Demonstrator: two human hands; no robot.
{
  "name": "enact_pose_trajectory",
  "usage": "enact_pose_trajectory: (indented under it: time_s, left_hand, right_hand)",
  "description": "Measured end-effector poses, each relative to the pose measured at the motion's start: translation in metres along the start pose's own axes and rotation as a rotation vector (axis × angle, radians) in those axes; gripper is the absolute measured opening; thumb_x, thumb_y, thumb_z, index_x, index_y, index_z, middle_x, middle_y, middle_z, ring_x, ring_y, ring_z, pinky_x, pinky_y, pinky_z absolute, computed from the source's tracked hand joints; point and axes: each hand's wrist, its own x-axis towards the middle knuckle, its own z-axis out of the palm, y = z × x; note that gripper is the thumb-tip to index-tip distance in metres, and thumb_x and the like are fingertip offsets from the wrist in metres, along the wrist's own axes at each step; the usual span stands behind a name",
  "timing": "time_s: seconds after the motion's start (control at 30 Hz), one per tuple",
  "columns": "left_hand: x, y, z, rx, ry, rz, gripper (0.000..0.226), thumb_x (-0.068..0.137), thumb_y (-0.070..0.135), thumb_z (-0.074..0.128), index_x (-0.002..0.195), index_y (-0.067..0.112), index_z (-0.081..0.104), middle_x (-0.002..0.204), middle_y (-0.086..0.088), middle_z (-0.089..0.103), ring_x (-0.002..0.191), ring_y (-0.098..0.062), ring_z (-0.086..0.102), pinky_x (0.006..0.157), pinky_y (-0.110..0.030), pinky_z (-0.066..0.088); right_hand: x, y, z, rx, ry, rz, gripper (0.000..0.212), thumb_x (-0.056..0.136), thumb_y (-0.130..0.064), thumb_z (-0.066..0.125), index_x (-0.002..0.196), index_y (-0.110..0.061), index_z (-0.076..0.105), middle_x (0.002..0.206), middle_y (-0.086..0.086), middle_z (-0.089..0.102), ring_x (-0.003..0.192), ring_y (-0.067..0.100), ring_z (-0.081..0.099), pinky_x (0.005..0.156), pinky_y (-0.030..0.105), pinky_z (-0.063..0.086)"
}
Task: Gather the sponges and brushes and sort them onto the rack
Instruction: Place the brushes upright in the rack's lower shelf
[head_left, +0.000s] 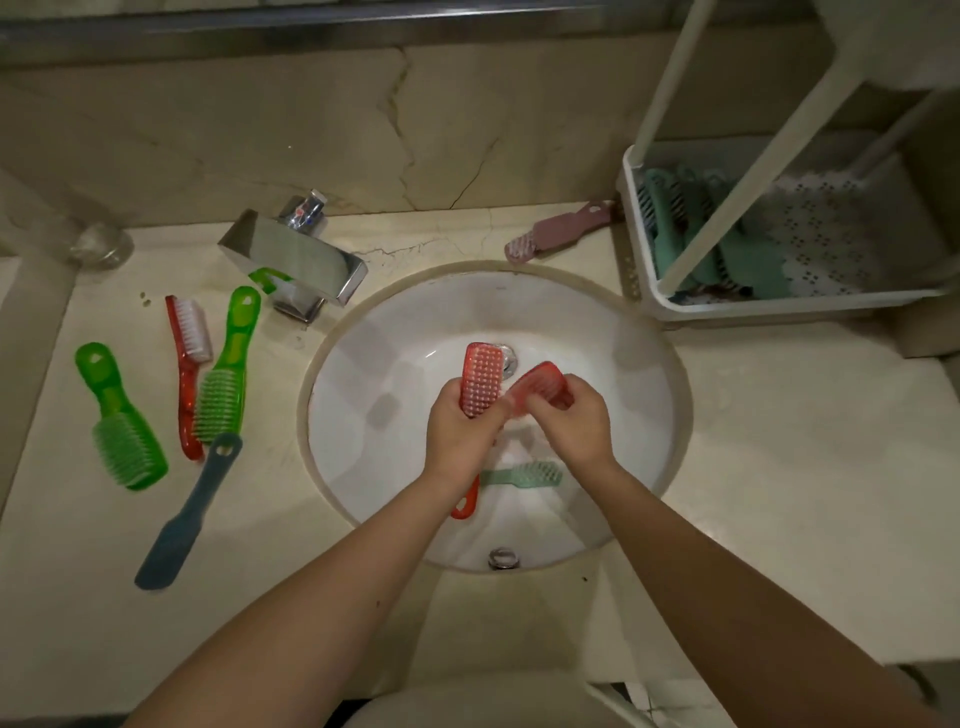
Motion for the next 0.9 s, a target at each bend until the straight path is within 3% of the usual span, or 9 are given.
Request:
enact_pose_trajectory:
  time_s: [0.1, 0.2, 0.27, 0.37, 0.47, 0.57, 0.7, 0.8, 0.9]
  left_hand:
    - [-0.006, 0.014, 0.013, 0.008, 0.028, 0.040, 0.016, 0.082, 0.024, 0.070, 0.092, 0.019, 0.059, 0.079, 0.002, 0.067, 0.062, -0.008, 0.065, 0.054, -0.023, 0.052]
    - [-0.015, 0.026, 0.027, -0.007, 0.021, 0.050, 0.015, 0.083, 0.026, 0.069, 0.094, 0.023, 0.059, 0.083, 0.003, 0.068, 0.063, -0.004, 0.065, 0.052, -0.018, 0.050]
    - [-0.024, 0.035, 0.039, -0.016, 0.001, 0.035, 0.014, 0.084, 0.025, 0.068, 0.094, 0.024, 0.059, 0.082, 0.003, 0.068, 0.061, -0.004, 0.065, 0.053, -0.020, 0.051]
    - [-0.041, 0.046, 0.061, -0.063, -0.049, -0.001, 0.014, 0.084, 0.022, 0.069, 0.095, 0.020, 0.060, 0.082, 0.000, 0.069, 0.063, -0.008, 0.066, 0.053, -0.023, 0.051]
    - [-0.058, 0.056, 0.086, -0.118, -0.085, -0.028, 0.024, 0.081, 0.020, 0.072, 0.101, 0.012, 0.062, 0.084, -0.003, 0.071, 0.063, -0.008, 0.068, 0.053, -0.023, 0.053]
    - [-0.074, 0.064, 0.113, -0.188, -0.119, -0.057, 0.024, 0.079, 0.015, 0.075, 0.098, 0.011, 0.060, 0.083, -0.004, 0.070, 0.062, -0.006, 0.068, 0.055, -0.022, 0.054]
    - [-0.090, 0.070, 0.147, -0.169, -0.164, -0.050, 0.030, 0.075, 0.015, 0.080, 0.096, 0.015, 0.059, 0.091, -0.006, 0.071, 0.079, -0.018, 0.071, 0.068, -0.029, 0.058]
    - [-0.099, 0.076, 0.171, -0.179, -0.177, -0.049, 0.031, 0.075, 0.014, 0.079, 0.099, 0.012, 0.060, 0.094, -0.010, 0.072, 0.087, -0.026, 0.071, 0.080, -0.039, 0.059]
    - [-0.103, 0.083, 0.190, -0.199, -0.168, -0.066, 0.030, 0.078, 0.011, 0.074, 0.105, 0.006, 0.062, 0.098, -0.015, 0.071, 0.085, -0.026, 0.070, 0.082, -0.039, 0.058]
  right_hand:
    - [-0.003, -0.015, -0.020, 0.237, 0.010, 0.073, 0.013, 0.078, -0.008, 0.064, 0.084, 0.003, 0.063, 0.076, 0.019, 0.068, 0.070, 0.022, 0.064, 0.076, 0.047, 0.054]
    - [-0.011, -0.029, -0.044, 0.349, -0.035, 0.095, 0.011, 0.087, -0.011, 0.058, 0.090, -0.001, 0.063, 0.080, 0.016, 0.070, 0.073, 0.031, 0.071, 0.071, 0.042, 0.057]
    - [-0.018, -0.035, -0.059, 0.395, -0.073, 0.112, 0.015, 0.093, -0.016, 0.054, 0.096, -0.003, 0.062, 0.079, 0.014, 0.068, 0.067, 0.032, 0.071, 0.060, 0.038, 0.057]
    - [-0.026, -0.040, -0.082, 0.393, -0.099, 0.101, 0.020, 0.097, -0.022, 0.052, 0.099, -0.006, 0.064, 0.073, 0.010, 0.066, 0.053, 0.025, 0.066, 0.047, 0.031, 0.055]
    - [-0.033, -0.042, -0.106, 0.399, -0.104, 0.072, 0.021, 0.098, -0.024, 0.052, 0.093, -0.011, 0.068, 0.071, 0.006, 0.069, 0.055, 0.019, 0.065, 0.046, 0.029, 0.054]
    - [-0.037, -0.040, -0.133, 0.417, -0.085, 0.052, 0.025, 0.100, -0.023, 0.049, 0.100, -0.009, 0.070, 0.084, 0.008, 0.072, 0.064, 0.016, 0.067, 0.050, 0.028, 0.054]
    - [-0.038, -0.039, -0.166, 0.482, -0.085, 0.044, 0.028, 0.101, -0.016, 0.044, 0.112, -0.011, 0.069, 0.101, 0.012, 0.073, 0.084, 0.019, 0.069, 0.066, 0.027, 0.055]
    - [-0.038, -0.041, -0.189, 0.504, -0.072, 0.058, 0.030, 0.102, -0.014, 0.042, 0.115, -0.010, 0.068, 0.105, 0.013, 0.072, 0.094, 0.023, 0.068, 0.083, 0.033, 0.056]
    - [-0.039, -0.045, -0.211, 0.484, -0.066, 0.056, 0.030, 0.100, -0.015, 0.043, 0.110, -0.011, 0.071, 0.101, 0.010, 0.073, 0.090, 0.022, 0.068, 0.081, 0.034, 0.055]
